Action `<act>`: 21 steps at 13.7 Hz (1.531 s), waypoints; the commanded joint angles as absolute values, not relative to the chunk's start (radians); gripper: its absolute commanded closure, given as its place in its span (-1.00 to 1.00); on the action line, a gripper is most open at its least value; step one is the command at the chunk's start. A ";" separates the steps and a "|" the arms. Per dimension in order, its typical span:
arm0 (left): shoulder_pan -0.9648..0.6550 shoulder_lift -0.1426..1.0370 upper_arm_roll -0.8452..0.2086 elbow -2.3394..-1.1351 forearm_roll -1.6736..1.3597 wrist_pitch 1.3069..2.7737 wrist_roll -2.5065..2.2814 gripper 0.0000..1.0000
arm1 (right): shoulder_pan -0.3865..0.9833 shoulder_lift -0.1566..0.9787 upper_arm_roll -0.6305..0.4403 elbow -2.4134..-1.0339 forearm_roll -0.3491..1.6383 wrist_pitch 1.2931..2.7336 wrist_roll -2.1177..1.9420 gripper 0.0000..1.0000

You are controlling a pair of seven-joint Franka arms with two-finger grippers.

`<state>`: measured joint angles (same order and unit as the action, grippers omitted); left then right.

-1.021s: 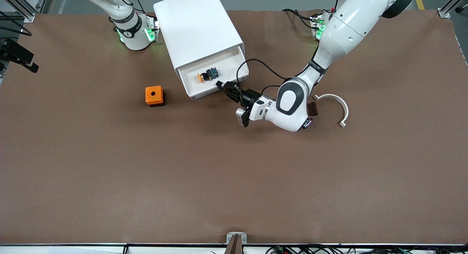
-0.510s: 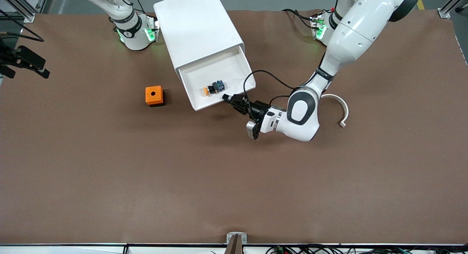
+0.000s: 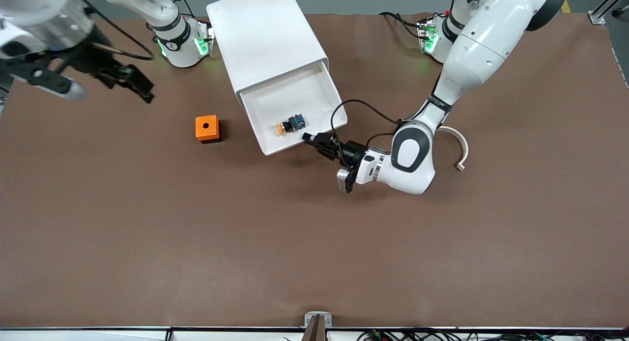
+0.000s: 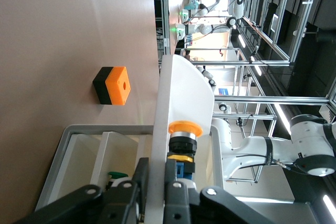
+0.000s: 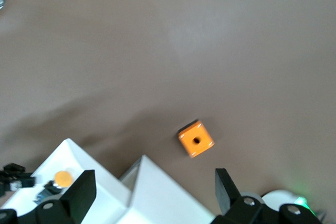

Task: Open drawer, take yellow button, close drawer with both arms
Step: 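Release the drawer with the left gripper while the right gripper reaches in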

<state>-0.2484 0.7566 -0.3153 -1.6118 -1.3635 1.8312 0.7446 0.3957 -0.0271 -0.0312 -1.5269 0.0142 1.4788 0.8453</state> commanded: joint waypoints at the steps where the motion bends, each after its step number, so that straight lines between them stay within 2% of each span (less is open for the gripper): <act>1: -0.245 0.766 -0.307 -1.585 -1.356 1.836 0.706 -1.00 | 0.492 0.050 -0.044 -1.511 0.021 1.483 1.061 -1.00; 5: -0.203 0.755 -0.308 -1.522 -1.196 1.835 0.520 -1.00 | 0.610 0.130 -0.044 -1.514 0.058 1.543 1.340 -1.00; 8: -0.166 0.753 -0.308 -1.462 -1.051 1.835 0.428 -1.00 | 0.633 0.166 -0.044 -1.513 0.139 1.618 1.417 -1.00; 13: -0.080 0.726 -0.308 -1.445 -0.806 1.835 0.407 -1.00 | 0.678 0.258 -0.046 -1.508 0.140 1.742 1.563 -1.00; 17: -0.045 0.706 -0.308 -1.396 -0.536 1.835 0.405 -1.00 | 0.701 0.362 -0.046 -1.459 0.133 1.764 1.689 -1.00; 21: -0.014 0.692 -0.307 -1.378 -0.398 1.835 0.396 -1.00 | 0.722 0.416 -0.046 -1.439 0.133 1.784 1.706 -1.00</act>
<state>-0.0234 0.7103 -0.3037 -1.3799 -0.4599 1.8365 0.4129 0.6971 0.3814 -0.0331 -1.4810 0.1294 1.7901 1.6720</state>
